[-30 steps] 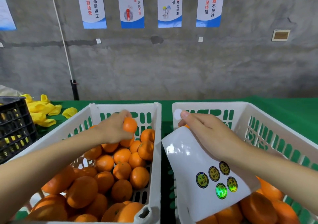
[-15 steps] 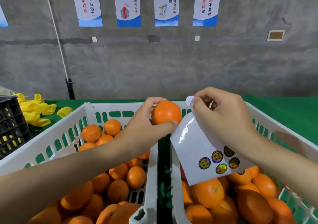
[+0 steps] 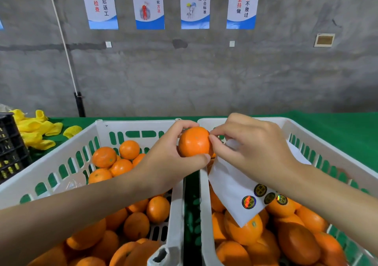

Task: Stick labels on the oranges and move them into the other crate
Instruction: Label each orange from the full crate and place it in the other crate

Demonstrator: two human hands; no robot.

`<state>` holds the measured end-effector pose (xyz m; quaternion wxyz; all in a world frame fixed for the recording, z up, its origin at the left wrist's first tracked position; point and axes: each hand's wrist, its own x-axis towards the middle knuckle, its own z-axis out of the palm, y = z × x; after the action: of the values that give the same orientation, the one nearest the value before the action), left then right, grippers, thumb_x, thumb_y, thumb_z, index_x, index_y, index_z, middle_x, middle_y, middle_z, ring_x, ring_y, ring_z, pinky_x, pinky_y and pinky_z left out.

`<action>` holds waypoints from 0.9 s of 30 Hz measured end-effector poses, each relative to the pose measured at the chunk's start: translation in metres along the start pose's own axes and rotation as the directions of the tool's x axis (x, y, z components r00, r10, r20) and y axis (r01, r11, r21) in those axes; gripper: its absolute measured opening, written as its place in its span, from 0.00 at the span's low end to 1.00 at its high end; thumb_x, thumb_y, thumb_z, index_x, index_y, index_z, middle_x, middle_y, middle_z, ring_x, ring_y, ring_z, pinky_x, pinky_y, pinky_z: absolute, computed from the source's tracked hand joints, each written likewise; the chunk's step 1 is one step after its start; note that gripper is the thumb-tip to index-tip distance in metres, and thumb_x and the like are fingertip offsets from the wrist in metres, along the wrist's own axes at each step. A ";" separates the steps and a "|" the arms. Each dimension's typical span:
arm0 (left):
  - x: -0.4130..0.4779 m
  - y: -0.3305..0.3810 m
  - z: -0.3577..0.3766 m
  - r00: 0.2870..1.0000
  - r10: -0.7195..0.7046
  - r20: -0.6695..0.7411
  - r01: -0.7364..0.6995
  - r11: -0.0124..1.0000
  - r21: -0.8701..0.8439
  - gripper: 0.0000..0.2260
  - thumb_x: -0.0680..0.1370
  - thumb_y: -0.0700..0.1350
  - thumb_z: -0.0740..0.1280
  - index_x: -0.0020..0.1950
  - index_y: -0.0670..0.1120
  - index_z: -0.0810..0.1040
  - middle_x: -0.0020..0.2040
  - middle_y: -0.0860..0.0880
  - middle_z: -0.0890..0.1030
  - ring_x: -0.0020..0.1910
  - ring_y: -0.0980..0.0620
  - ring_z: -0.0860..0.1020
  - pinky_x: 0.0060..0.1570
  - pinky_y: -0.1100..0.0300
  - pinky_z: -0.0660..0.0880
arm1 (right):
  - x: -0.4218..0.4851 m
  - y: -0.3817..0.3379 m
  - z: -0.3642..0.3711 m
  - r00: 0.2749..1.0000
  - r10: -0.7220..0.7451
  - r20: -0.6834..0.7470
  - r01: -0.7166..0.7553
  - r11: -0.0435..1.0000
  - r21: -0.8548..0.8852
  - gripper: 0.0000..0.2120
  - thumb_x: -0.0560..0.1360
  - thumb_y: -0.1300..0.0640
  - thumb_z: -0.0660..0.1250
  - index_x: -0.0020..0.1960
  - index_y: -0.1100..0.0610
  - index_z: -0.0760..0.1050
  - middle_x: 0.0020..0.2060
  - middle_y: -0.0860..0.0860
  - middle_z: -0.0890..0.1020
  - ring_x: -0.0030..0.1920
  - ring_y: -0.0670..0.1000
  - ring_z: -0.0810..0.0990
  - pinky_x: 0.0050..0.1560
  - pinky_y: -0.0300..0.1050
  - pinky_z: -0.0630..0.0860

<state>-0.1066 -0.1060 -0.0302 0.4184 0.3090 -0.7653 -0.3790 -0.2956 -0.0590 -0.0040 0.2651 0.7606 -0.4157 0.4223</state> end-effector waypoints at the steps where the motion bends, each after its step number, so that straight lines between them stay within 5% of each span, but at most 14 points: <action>1: 0.000 0.000 0.000 1.000 -0.006 0.009 0.006 1.000 -0.008 0.25 0.66 0.54 0.75 0.58 0.71 0.69 0.55 0.65 0.75 0.54 0.50 0.81 0.49 0.53 0.83 | 0.000 0.000 0.001 1.000 -0.002 0.022 0.001 1.000 0.025 0.06 0.74 0.55 0.69 0.43 0.54 0.86 0.33 0.49 0.80 0.33 0.53 0.79 0.29 0.48 0.76; 7: -0.001 0.000 -0.001 1.000 -0.018 0.007 0.019 0.998 -0.065 0.27 0.62 0.55 0.75 0.56 0.71 0.70 0.53 0.62 0.77 0.50 0.48 0.83 0.41 0.61 0.80 | -0.001 -0.001 -0.001 0.994 -0.005 0.113 -0.015 0.985 0.173 0.13 0.76 0.50 0.65 0.49 0.55 0.86 0.32 0.48 0.80 0.33 0.50 0.78 0.31 0.48 0.76; 12: 0.000 0.000 -0.005 1.000 -0.009 0.013 0.010 0.999 -0.050 0.30 0.60 0.58 0.75 0.59 0.70 0.69 0.56 0.64 0.75 0.53 0.44 0.82 0.48 0.51 0.83 | 0.002 -0.003 -0.007 0.994 0.035 0.102 -0.047 0.991 0.122 0.19 0.75 0.48 0.59 0.56 0.53 0.84 0.29 0.47 0.82 0.30 0.49 0.80 0.30 0.48 0.77; 15: -0.001 -0.001 -0.003 1.000 0.006 0.027 -0.005 0.999 -0.038 0.30 0.62 0.58 0.76 0.61 0.70 0.69 0.60 0.64 0.75 0.57 0.45 0.82 0.53 0.48 0.82 | 0.003 -0.001 -0.009 0.990 0.011 0.143 -0.030 0.991 0.130 0.18 0.75 0.48 0.58 0.42 0.52 0.85 0.25 0.49 0.79 0.28 0.52 0.78 0.29 0.48 0.75; 17: -0.001 -0.001 -0.003 0.999 0.016 0.049 -0.016 1.000 -0.007 0.31 0.62 0.59 0.77 0.61 0.71 0.68 0.62 0.62 0.75 0.57 0.48 0.82 0.54 0.51 0.82 | 0.004 0.001 -0.010 0.998 -0.038 0.057 0.031 0.992 0.121 0.17 0.74 0.53 0.59 0.27 0.54 0.71 0.20 0.48 0.69 0.23 0.51 0.68 0.25 0.45 0.68; 21: -0.004 0.002 -0.004 0.986 0.073 0.153 -0.098 0.982 0.161 0.31 0.66 0.62 0.77 0.64 0.75 0.65 0.61 0.68 0.75 0.60 0.62 0.78 0.57 0.60 0.80 | 0.008 0.012 -0.016 0.975 0.181 -0.132 -0.113 0.906 0.409 0.20 0.70 0.56 0.56 0.24 0.68 0.66 0.20 0.60 0.64 0.24 0.57 0.63 0.25 0.46 0.59; 25: -0.007 0.007 0.000 0.946 0.094 0.311 -0.204 0.918 0.341 0.32 0.72 0.56 0.75 0.72 0.67 0.65 0.65 0.66 0.73 0.67 0.58 0.73 0.63 0.55 0.76 | 0.010 0.012 -0.015 0.951 0.303 -0.066 -0.226 0.824 0.519 0.21 0.68 0.56 0.53 0.26 0.71 0.65 0.23 0.65 0.64 0.29 0.62 0.63 0.28 0.55 0.59; 27: -0.007 0.014 0.000 0.925 0.110 0.364 -0.256 0.888 0.383 0.26 0.74 0.56 0.73 0.69 0.66 0.68 0.62 0.68 0.74 0.64 0.61 0.73 0.62 0.61 0.74 | 0.008 0.009 -0.012 0.950 0.312 -0.014 -0.263 0.821 0.507 0.20 0.70 0.55 0.53 0.26 0.70 0.63 0.24 0.65 0.62 0.29 0.61 0.62 0.29 0.56 0.59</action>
<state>-0.1053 -0.0927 -0.0211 0.2406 0.2494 -0.9145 -0.2089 -0.3060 -0.0584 0.0096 0.0124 0.7103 -0.3891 0.5864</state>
